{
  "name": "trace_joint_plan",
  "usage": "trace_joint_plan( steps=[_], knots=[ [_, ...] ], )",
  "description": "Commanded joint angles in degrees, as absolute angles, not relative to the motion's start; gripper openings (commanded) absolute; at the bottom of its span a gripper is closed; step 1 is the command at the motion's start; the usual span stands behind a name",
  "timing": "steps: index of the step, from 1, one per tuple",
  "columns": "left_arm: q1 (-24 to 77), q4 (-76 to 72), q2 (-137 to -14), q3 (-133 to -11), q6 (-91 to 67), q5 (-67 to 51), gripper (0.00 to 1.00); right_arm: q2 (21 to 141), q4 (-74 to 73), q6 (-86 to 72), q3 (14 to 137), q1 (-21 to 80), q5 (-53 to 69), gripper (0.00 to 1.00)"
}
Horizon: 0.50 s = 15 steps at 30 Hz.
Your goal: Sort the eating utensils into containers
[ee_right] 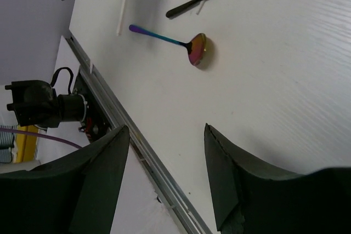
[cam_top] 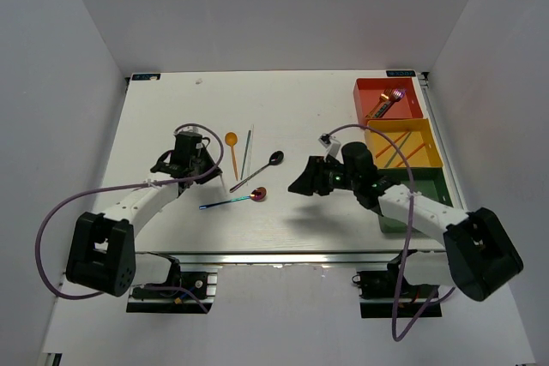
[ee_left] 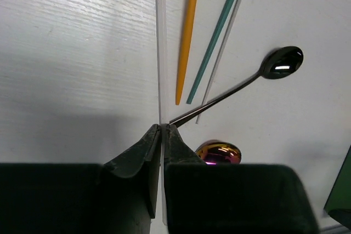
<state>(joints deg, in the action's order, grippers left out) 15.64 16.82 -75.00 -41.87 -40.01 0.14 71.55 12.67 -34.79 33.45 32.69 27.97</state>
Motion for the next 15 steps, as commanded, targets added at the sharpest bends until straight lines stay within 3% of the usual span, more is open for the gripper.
trace_joint_plan(
  steps=[1,7,15],
  knots=[
    [16.0,15.0,-73.3,-39.7,-40.3,-2.6,0.0,74.4,19.1,-38.0,37.6,36.3,25.4,0.62],
    [17.0,9.3,-67.2,-36.6,-44.1,-6.8,0.0,81.5,30.1,-41.5,40.7,44.8,24.9,0.62],
    [18.6,4.6,-59.9,-33.6,-49.3,-11.2,0.0,92.1,30.1,-42.6,50.0,51.0,17.7,0.62]
  ],
)
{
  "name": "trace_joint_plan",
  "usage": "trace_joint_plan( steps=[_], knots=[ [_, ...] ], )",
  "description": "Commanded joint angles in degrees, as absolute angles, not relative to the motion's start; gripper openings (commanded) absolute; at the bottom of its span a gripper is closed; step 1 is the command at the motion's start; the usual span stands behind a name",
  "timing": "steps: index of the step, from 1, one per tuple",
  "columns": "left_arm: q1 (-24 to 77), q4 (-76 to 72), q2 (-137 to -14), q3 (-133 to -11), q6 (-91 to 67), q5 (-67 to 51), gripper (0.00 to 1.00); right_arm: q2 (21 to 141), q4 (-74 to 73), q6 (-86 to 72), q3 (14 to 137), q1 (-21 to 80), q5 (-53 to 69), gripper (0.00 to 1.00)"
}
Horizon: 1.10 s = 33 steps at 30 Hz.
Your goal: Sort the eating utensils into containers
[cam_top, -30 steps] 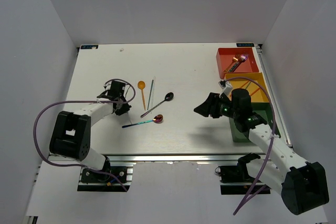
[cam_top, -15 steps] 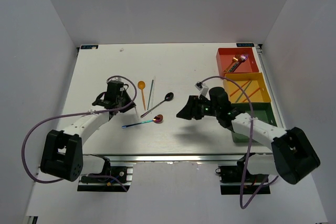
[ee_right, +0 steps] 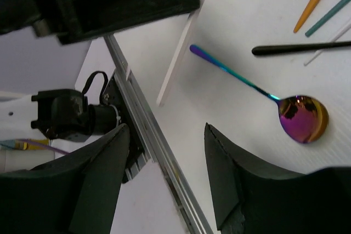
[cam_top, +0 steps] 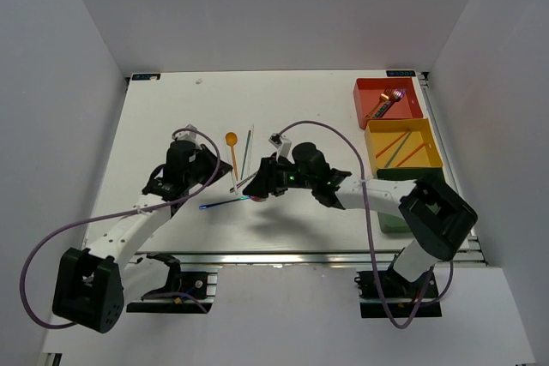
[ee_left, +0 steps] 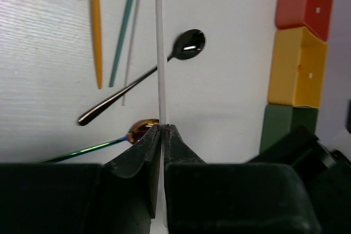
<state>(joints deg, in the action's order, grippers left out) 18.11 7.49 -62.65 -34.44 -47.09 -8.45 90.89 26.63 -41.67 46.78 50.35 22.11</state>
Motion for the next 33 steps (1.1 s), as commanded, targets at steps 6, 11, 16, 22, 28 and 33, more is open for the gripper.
trace_joint_plan(
  steps=[6,11,16,22,28,33],
  knots=[
    [18.8,2.9,-57.6,-32.2,-50.7,-14.0,0.0,96.9,29.2,-42.8,55.9,52.1,17.7,0.62],
    [18.8,1.7,-56.4,-30.9,-51.8,-15.0,0.0,100.5,28.6,-43.4,59.1,52.6,18.3,0.59],
    [18.8,0.4,-56.0,-29.8,-52.9,-15.7,0.0,103.6,28.2,-44.7,61.6,52.9,20.0,0.48],
    [18.8,1.8,-56.2,-30.9,-51.4,-14.6,0.06,102.8,28.7,-45.4,60.6,53.0,18.3,0.0],
    [18.8,18.3,-58.1,-40.8,-42.3,-4.2,0.98,95.6,21.7,-45.7,56.0,48.6,12.9,0.0],
    [18.8,30.8,-58.0,-52.2,-32.5,11.3,0.98,83.4,12.1,-46.1,48.8,34.0,6.5,0.0]
  ],
)
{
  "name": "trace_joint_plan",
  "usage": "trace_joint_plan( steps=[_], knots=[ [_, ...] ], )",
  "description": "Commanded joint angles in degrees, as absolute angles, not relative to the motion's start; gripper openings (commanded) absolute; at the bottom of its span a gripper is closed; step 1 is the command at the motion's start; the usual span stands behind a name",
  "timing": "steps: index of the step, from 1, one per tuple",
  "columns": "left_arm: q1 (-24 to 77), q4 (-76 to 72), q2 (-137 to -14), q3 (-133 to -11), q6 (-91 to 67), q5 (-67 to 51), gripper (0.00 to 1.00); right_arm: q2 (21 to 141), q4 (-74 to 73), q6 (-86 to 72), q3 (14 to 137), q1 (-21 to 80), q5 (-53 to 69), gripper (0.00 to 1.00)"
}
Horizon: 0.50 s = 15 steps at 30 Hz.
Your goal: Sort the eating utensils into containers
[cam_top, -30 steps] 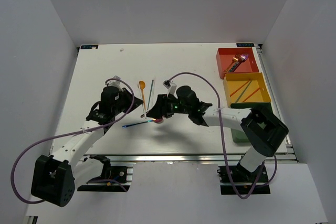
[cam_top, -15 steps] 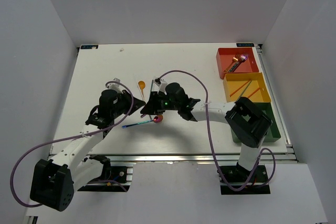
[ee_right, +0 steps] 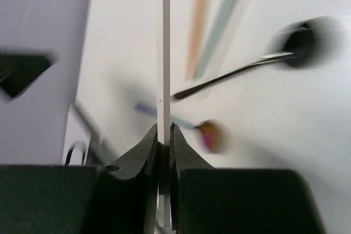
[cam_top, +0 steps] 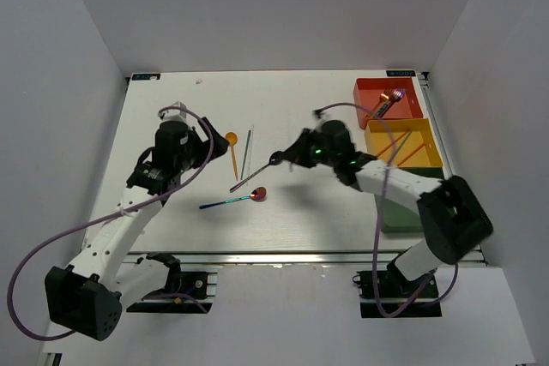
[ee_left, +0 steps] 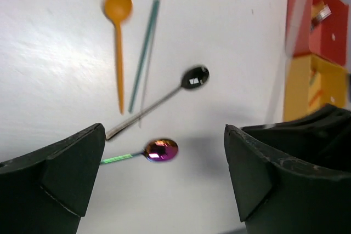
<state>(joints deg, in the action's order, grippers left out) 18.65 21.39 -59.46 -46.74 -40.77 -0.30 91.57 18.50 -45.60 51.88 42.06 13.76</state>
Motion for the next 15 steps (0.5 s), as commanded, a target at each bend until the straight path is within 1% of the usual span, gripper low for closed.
trace_joint_plan(
  steps=[1,2,4,5,7,8,10,15],
  knots=[
    [18.8,32.5,-57.8,-53.3,-29.1,12.3,0.98,81.1,9.7,-46.0,47.7,31.3,4.3,0.0],
    [18.8,33.0,-57.2,-53.3,-27.5,13.5,0.98,79.1,6.4,-45.5,45.7,25.9,2.7,0.0],
    [18.8,32.5,-56.6,-50.3,-25.1,17.0,0.98,74.6,2.7,-44.6,44.9,20.5,-2.5,0.0],
    [18.8,32.0,-56.2,-48.6,-25.0,18.2,0.98,73.7,0.3,-44.4,44.7,15.6,-3.3,0.0],
    [18.8,31.1,-55.7,-45.6,-25.2,19.2,0.98,72.3,-1.6,-44.2,44.5,11.3,-5.3,0.0],
    [18.8,32.2,-56.2,-47.2,-25.1,19.4,0.98,72.2,-2.0,-43.9,44.8,8.2,-6.1,0.0],
    [18.7,30.8,-56.1,-47.2,-24.4,18.5,0.98,73.4,-4.3,-43.9,46.7,5.7,-8.7,0.0],
    [18.7,31.6,-53.5,-46.5,-24.4,21.2,0.98,78.4,-5.7,-45.8,49.6,-1.1,-10.2,0.0]
  ],
)
